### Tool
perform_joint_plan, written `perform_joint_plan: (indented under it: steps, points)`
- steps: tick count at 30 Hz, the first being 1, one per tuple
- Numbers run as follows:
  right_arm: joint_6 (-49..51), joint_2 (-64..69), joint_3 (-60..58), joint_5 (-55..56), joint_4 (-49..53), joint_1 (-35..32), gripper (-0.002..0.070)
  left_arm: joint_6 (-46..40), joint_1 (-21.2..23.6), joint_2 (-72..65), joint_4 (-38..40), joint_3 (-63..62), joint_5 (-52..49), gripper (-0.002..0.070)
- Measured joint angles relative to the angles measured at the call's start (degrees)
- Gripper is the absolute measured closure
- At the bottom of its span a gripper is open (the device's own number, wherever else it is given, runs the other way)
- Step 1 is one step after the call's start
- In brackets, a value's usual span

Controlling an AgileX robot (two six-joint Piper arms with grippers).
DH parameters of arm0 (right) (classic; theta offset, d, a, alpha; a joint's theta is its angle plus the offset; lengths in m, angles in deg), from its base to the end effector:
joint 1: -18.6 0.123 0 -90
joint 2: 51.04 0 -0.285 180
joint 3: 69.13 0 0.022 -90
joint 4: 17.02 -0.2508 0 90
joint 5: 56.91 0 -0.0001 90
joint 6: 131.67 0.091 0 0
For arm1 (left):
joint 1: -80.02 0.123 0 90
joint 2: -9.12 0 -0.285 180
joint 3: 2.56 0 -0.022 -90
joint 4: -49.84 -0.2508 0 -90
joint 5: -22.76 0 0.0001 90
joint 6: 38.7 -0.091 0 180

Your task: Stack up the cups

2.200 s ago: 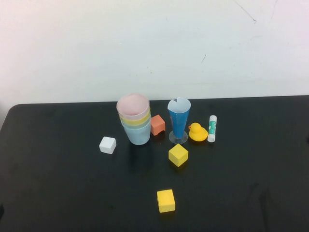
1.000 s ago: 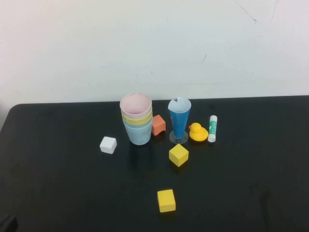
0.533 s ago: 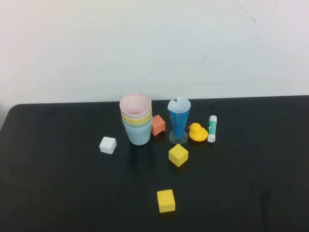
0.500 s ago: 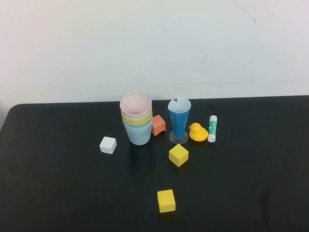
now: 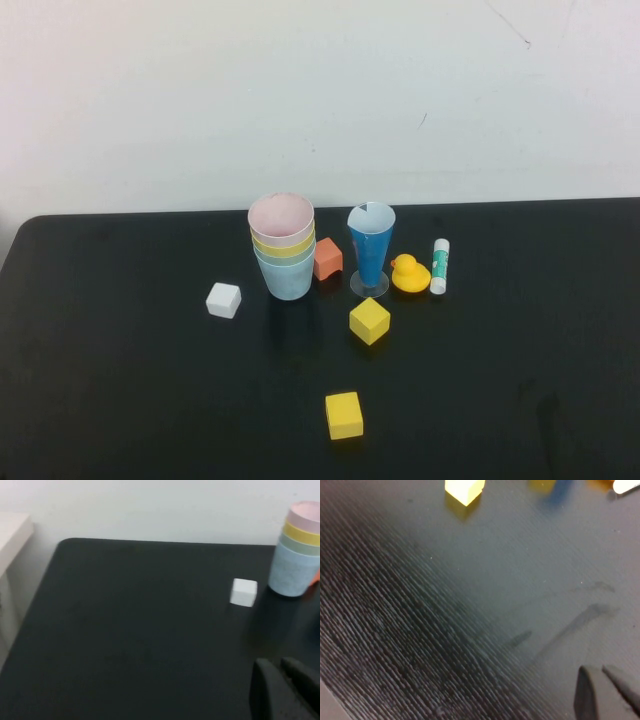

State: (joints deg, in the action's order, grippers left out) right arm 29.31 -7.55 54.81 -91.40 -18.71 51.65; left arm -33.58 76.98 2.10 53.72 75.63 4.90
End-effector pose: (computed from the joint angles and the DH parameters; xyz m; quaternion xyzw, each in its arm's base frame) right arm 0.0910 0.0610 0.2359 -0.3969 0.8306 0.0600 0.3859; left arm 0.0537 -0.0047 0.1801 -0.0330 0.7821 -0.0723 0.6181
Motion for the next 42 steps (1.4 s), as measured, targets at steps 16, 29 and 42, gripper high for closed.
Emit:
perform_joint_plan:
  steps: [16, 29, 42]
  points:
    - [0.11, 0.0, 0.0, 0.0, 0.0, 0.0, 0.0676, 0.04, -2.6, 0.0, -0.17, 0.0, -0.1, 0.0676]
    - [-2.71, -3.25, 0.0, -0.63, 7.51, -0.31, 0.0676, 1.11, -2.6, 0.0, -0.26, 0.0, -0.1, 0.0676]
    - [-2.06, -24.98, -2.72, 1.39, 9.27, -21.87, 0.0676, 1.19, -2.6, 0.0, -0.26, 0.0, -0.22, 0.0676]
